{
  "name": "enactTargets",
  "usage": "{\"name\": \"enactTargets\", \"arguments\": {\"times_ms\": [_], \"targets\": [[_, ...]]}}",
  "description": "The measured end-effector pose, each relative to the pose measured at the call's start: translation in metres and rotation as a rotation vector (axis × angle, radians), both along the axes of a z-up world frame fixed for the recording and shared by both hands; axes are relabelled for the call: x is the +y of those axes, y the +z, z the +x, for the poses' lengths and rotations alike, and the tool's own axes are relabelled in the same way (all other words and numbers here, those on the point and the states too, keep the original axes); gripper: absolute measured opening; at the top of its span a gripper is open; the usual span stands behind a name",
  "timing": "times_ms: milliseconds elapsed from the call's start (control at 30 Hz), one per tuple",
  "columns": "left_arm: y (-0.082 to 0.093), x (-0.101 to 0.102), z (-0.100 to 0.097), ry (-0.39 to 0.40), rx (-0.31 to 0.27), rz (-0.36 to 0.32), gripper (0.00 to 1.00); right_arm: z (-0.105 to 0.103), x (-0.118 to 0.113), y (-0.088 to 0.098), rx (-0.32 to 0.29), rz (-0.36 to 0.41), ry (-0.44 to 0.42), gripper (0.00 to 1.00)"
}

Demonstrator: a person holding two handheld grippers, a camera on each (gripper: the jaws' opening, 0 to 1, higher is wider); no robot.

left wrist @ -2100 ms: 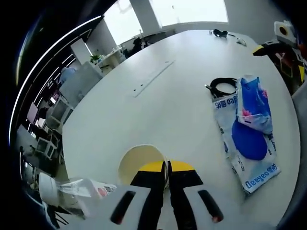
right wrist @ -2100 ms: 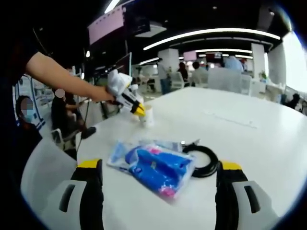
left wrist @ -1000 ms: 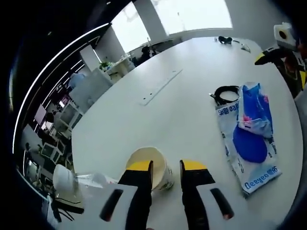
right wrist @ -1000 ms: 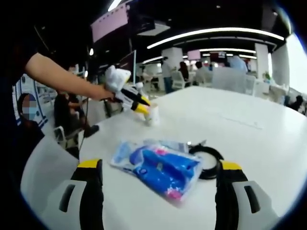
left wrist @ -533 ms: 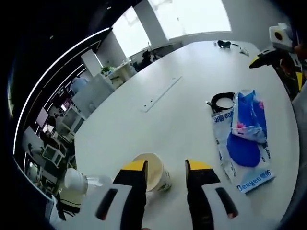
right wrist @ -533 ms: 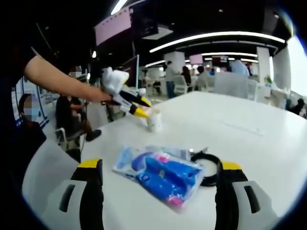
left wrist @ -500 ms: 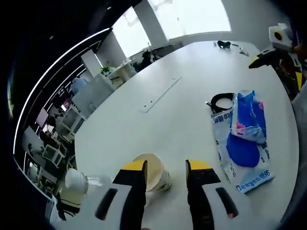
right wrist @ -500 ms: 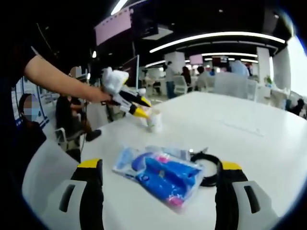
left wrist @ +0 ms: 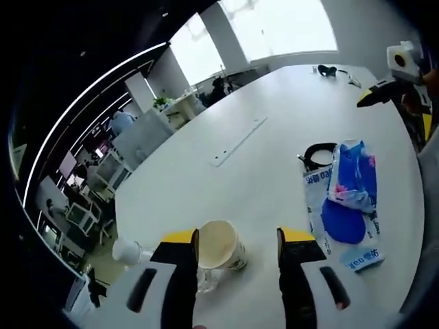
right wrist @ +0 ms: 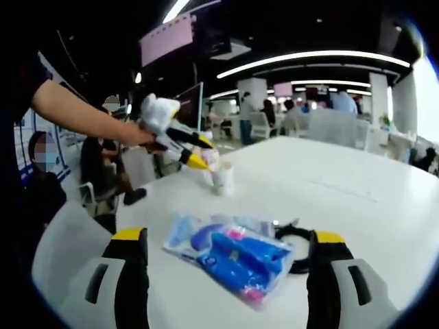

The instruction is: Arrange the tabletop items into an orderly group along one side of the table until the central work area is clear of visible clutter.

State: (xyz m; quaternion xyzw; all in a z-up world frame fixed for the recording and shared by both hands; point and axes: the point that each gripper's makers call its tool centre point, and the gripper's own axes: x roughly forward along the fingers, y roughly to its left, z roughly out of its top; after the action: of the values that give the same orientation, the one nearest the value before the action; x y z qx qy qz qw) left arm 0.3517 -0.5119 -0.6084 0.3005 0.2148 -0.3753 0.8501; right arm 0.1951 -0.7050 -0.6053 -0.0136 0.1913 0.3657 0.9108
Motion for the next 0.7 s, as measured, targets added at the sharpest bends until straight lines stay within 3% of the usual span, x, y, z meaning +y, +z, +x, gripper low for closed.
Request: {"name": "enactTargets", "arguments": {"times_ms": [333, 700], "targets": [[0.005, 0.005, -0.006, 0.027, -0.003, -0.014, 0.54, -0.001, 0.003, 0.005, -0.016, -0.006, 0.008, 0.94], [-0.006, 0.013, -0.009, 0.038, 0.012, 0.003, 0.52, -0.002, 0.001, 0.004, -0.017, -0.024, 0.020, 0.93]]}}
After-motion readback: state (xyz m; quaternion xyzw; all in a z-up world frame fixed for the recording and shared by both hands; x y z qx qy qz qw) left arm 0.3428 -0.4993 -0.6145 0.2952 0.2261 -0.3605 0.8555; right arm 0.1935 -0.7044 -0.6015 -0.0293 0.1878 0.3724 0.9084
